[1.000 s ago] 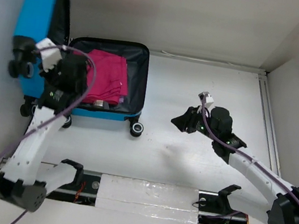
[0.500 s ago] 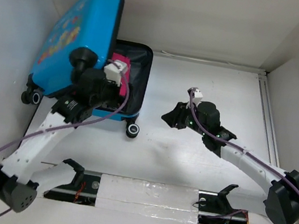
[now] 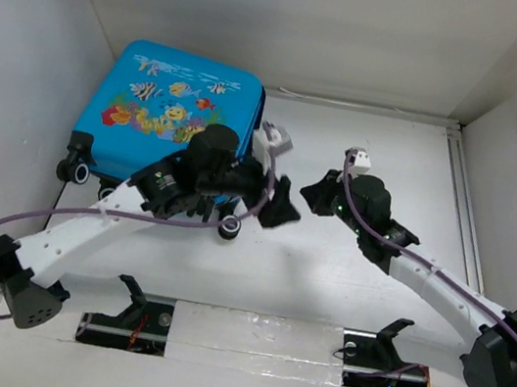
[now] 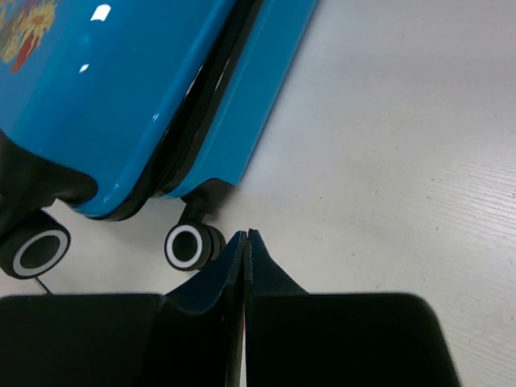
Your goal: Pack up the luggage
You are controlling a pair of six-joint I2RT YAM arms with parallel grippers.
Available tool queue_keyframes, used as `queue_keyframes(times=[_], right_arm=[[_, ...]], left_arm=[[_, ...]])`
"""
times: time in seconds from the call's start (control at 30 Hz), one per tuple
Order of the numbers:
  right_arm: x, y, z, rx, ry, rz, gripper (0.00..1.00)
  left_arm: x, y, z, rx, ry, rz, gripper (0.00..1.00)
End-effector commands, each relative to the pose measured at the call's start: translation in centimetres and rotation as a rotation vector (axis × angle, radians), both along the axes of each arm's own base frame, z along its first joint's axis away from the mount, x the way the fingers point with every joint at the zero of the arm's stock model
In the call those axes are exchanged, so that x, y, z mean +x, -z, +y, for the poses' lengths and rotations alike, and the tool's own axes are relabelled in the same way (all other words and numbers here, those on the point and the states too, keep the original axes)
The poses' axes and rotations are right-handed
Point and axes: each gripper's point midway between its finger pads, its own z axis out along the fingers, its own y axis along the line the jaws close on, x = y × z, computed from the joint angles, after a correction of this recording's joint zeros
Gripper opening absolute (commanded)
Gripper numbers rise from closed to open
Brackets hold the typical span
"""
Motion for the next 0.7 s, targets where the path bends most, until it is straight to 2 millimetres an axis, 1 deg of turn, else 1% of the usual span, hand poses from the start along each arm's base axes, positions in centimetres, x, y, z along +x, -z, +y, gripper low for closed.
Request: queue_keyframes(times=[0.0, 0.03, 0.07, 0.1, 0.13, 0.17, 0.2, 0.23, 0.27, 0.3, 0.33, 0.37, 0.4, 0.43, 0.47, 0.5, 0.53, 0.57, 0.6, 0.63, 0.67], right_arm=[[1.4, -2.4, -0.9, 0.015, 0.051, -0.050, 0.02], [1.4, -1.9, -0.7, 0.010, 0.042, -0.038, 0.00], [1.2, -1.9, -0.5, 0.008, 0.018, -0.040, 0.00], [1.2, -1.5, -0.3, 0.004, 0.009, -0.028, 0.00], [1.3, -1.0, -0.2, -0.003, 0.009, -0.018, 0.00], [1.1, -0.5, -0.2, -0.007, 0.000, -0.008, 0.00], [1.0, -0.8, 0.1, 0.003, -0.012, -0.017, 0.00], [0.8, 0.2, 0.2, -0.014, -0.027, -0.003, 0.00], [0.6, -0.2, 0.7, -0.002, -0.049, -0.013, 0.00], [0.2, 0.0, 1.3, 0.013, -0.090, -0.012, 0.00], [-0.2, 0.3, 1.8, 0.012, -0.114, -0.002, 0.00], [-0.1, 0.1, 1.9, 0.017, -0.114, -0.011, 0.00], [-0.1, 0.6, 2.1, 0.008, -0.112, -0.003, 0.00], [-0.1, 0.6, 2.1, 0.001, -0.114, -0.008, 0.00], [0.4, 1.3, 2.2, -0.013, -0.103, 0.006, 0.00], [0.5, 1.7, 2.2, -0.025, -0.106, 0.010, 0.00], [1.1, 1.2, 2.4, -0.023, -0.095, 0.000, 0.00], [1.3, 1.2, 2.6, -0.025, -0.095, 0.003, 0.00], [1.8, 2.1, 2.9, -0.045, -0.099, 0.017, 0.00], [2.1, 2.3, 3.1, -0.048, -0.099, 0.021, 0.00], [2.4, 1.7, 3.7, -0.039, -0.113, 0.016, 0.00]], left_arm=[[6.6, -14.3, 3.6, -0.355, -0.426, -0.244, 0.96], [11.3, -14.4, 7.0, -0.337, -0.660, -0.264, 0.86], [13.5, -14.4, 9.1, -0.338, -0.799, -0.228, 0.74], [15.5, -14.5, 11.3, -0.325, -0.912, -0.230, 0.59], [19.3, -15.0, 15.9, -0.310, -1.092, -0.245, 0.31], [21.2, -14.7, 19.6, -0.299, -1.234, -0.233, 0.17], [22.7, -14.3, 22.1, -0.308, -1.301, -0.207, 0.06], [24.1, -14.9, 25.0, -0.326, -1.360, -0.210, 0.00], [26.4, -12.9, 30.9, -0.281, -1.501, -0.185, 0.00], [28.2, -11.5, 36.7, -0.237, -1.635, -0.170, 0.00], [28.0, -10.9, 36.7, -0.218, -1.639, -0.150, 0.00], [29.6, -9.3, 41.5, -0.164, -1.743, -0.124, 0.00], [30.1, -7.9, 44.0, -0.117, -1.818, -0.097, 0.00], [30.0, -5.9, 45.8, -0.034, -1.868, -0.048, 0.00], [30.5, -5.8, 47.2, -0.018, -1.901, -0.039, 0.00], [31.3, -2.8, 49.0, 0.049, -1.931, 0.017, 0.00], [31.3, -1.4, 49.7, 0.092, -1.943, 0.044, 0.00], [31.5, -0.7, 50.0, 0.107, -1.952, 0.053, 0.00], [31.4, 0.6, 50.6, 0.122, -1.963, 0.072, 0.00], [31.2, 1.0, 51.5, 0.123, -1.980, 0.075, 0.00], [31.4, 1.9, 51.9, 0.127, -1.977, 0.092, 0.00]])
